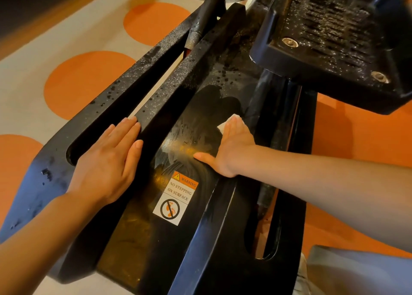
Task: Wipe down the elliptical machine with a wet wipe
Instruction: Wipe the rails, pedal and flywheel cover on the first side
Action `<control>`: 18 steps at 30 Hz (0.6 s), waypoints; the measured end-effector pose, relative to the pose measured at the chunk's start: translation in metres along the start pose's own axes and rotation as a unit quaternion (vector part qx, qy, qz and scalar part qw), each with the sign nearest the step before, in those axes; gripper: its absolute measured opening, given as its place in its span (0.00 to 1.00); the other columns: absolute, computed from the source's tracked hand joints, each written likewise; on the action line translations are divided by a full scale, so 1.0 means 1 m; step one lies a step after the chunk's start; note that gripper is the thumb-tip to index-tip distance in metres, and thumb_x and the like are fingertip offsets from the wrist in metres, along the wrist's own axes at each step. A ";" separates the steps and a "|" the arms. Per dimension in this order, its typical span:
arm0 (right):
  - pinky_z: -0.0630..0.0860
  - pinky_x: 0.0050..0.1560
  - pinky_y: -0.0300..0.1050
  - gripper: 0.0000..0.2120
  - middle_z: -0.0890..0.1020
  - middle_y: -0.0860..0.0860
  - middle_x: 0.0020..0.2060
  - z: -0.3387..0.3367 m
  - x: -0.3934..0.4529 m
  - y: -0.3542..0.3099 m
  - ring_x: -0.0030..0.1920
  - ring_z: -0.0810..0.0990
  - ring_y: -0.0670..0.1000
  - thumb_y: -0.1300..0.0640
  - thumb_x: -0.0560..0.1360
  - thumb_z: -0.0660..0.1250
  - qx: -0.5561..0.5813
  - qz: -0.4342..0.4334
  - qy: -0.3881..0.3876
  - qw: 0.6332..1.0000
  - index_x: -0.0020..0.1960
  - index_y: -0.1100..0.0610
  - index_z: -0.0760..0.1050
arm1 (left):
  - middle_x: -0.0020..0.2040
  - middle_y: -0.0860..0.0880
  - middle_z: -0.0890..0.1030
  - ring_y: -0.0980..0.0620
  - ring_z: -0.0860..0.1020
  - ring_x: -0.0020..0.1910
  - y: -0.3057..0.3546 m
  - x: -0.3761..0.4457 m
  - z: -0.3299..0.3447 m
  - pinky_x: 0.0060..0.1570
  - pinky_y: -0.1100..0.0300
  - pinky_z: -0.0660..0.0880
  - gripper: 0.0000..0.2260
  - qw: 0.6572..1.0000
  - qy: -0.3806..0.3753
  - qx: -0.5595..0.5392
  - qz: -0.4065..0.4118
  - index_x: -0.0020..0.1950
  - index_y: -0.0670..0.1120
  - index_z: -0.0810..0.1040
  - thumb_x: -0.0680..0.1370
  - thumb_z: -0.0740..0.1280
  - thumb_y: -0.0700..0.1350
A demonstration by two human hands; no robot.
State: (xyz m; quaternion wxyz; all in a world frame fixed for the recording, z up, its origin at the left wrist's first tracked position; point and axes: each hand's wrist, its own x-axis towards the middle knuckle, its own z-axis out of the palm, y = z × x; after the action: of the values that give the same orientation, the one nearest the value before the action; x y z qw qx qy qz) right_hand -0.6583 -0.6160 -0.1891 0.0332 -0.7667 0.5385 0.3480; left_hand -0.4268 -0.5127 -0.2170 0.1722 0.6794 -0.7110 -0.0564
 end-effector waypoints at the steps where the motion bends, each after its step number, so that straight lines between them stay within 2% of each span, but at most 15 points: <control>1: 0.56 0.73 0.51 0.50 0.59 0.64 0.74 -0.004 0.003 0.008 0.75 0.56 0.63 0.24 0.73 0.39 -0.007 -0.017 0.000 1.000 0.79 0.61 0.47 | 0.76 0.43 0.67 0.54 0.58 0.75 0.000 0.000 0.000 0.76 0.55 0.53 0.29 1.000 0.001 -0.001 0.002 0.76 0.40 0.66 0.84 0.45 0.57; 2: 0.59 0.71 0.50 0.41 0.64 0.61 0.73 -0.009 0.008 0.016 0.73 0.61 0.62 0.26 0.75 0.40 -0.020 -0.034 0.007 0.999 0.78 0.51 0.48 | 0.76 0.43 0.67 0.55 0.58 0.75 0.000 -0.001 -0.001 0.76 0.56 0.52 0.29 1.000 0.002 -0.001 0.003 0.76 0.40 0.66 0.84 0.45 0.57; 3: 0.57 0.72 0.52 0.34 0.63 0.59 0.74 -0.014 0.010 0.024 0.74 0.60 0.62 0.28 0.77 0.39 -0.031 -0.046 0.018 0.998 0.75 0.46 0.42 | 0.76 0.44 0.67 0.55 0.58 0.75 0.000 -0.001 -0.001 0.76 0.57 0.51 0.29 1.000 0.003 -0.002 0.005 0.76 0.40 0.66 0.84 0.45 0.56; 4: 0.53 0.74 0.54 0.35 0.60 0.58 0.76 -0.019 0.014 0.034 0.76 0.56 0.61 0.29 0.77 0.38 -0.052 -0.045 0.027 0.997 0.76 0.47 0.41 | 0.76 0.44 0.67 0.54 0.58 0.75 0.001 -0.001 -0.001 0.76 0.57 0.51 0.29 1.000 0.004 -0.003 0.005 0.76 0.40 0.66 0.84 0.45 0.56; 5: 0.51 0.75 0.54 0.38 0.57 0.58 0.77 -0.021 0.015 0.043 0.77 0.53 0.60 0.29 0.77 0.39 -0.058 -0.029 0.031 0.997 0.79 0.52 0.44 | 0.76 0.44 0.67 0.54 0.58 0.76 0.000 -0.001 -0.001 0.77 0.57 0.51 0.29 1.000 0.005 -0.004 0.004 0.76 0.40 0.66 0.84 0.46 0.56; 7: 0.53 0.75 0.53 0.41 0.57 0.59 0.77 -0.018 0.025 0.059 0.77 0.53 0.59 0.30 0.78 0.42 -0.016 -0.016 0.045 0.999 0.79 0.60 0.52 | 0.76 0.44 0.67 0.53 0.58 0.76 0.000 0.000 -0.001 0.77 0.59 0.50 0.28 1.000 0.005 -0.004 0.003 0.76 0.40 0.66 0.84 0.46 0.56; 10: 0.65 0.70 0.57 0.35 0.66 0.56 0.70 -0.001 0.029 0.072 0.72 0.63 0.58 0.35 0.79 0.46 0.055 -0.062 0.083 0.993 0.72 0.60 0.65 | 0.75 0.42 0.68 0.53 0.59 0.75 0.000 0.000 -0.001 0.75 0.69 0.44 0.28 1.000 0.015 -0.005 0.008 0.76 0.39 0.66 0.84 0.46 0.55; 12: 0.70 0.66 0.55 0.33 0.72 0.53 0.62 0.008 0.013 0.069 0.65 0.70 0.56 0.37 0.76 0.44 0.067 -0.124 0.106 0.984 0.64 0.60 0.71 | 0.75 0.42 0.68 0.52 0.60 0.75 -0.001 0.000 0.000 0.75 0.69 0.44 0.28 1.000 0.017 -0.006 0.009 0.76 0.39 0.67 0.84 0.46 0.55; 13: 0.69 0.66 0.53 0.32 0.73 0.52 0.60 0.013 0.002 0.066 0.64 0.71 0.54 0.39 0.76 0.43 0.060 -0.168 0.121 0.976 0.62 0.59 0.72 | 0.75 0.42 0.68 0.51 0.60 0.75 -0.001 0.001 0.001 0.76 0.65 0.46 0.28 1.000 0.016 -0.008 0.009 0.76 0.39 0.67 0.84 0.46 0.56; 15: 0.61 0.73 0.48 0.28 0.75 0.51 0.62 0.022 -0.020 0.062 0.66 0.70 0.51 0.45 0.79 0.43 0.034 -0.247 0.130 0.960 0.63 0.58 0.74 | 0.75 0.43 0.67 0.49 0.60 0.76 -0.002 0.001 0.001 0.77 0.56 0.52 0.29 1.000 0.013 -0.010 0.005 0.76 0.40 0.66 0.84 0.45 0.56; 16: 0.55 0.75 0.44 0.26 0.75 0.51 0.64 0.024 -0.028 0.064 0.68 0.69 0.50 0.47 0.81 0.44 0.033 -0.265 0.131 0.955 0.65 0.57 0.74 | 0.75 0.43 0.67 0.49 0.61 0.77 -0.002 0.001 0.002 0.77 0.53 0.54 0.29 1.000 0.013 -0.010 0.004 0.76 0.40 0.66 0.84 0.45 0.56; 18: 0.47 0.74 0.39 0.25 0.75 0.50 0.67 0.022 -0.033 0.070 0.71 0.67 0.48 0.50 0.82 0.44 0.047 -0.266 0.142 0.952 0.68 0.57 0.73 | 0.75 0.43 0.67 0.49 0.61 0.76 -0.001 0.001 0.002 0.77 0.54 0.53 0.29 1.000 0.012 -0.010 0.004 0.76 0.40 0.66 0.84 0.45 0.56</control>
State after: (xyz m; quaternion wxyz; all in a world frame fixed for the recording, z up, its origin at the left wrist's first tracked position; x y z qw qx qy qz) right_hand -0.7344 -0.6088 -0.1645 0.0844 -0.9212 0.3299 0.1884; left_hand -0.4260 -0.5136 -0.2188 0.1884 0.6752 -0.7111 -0.0547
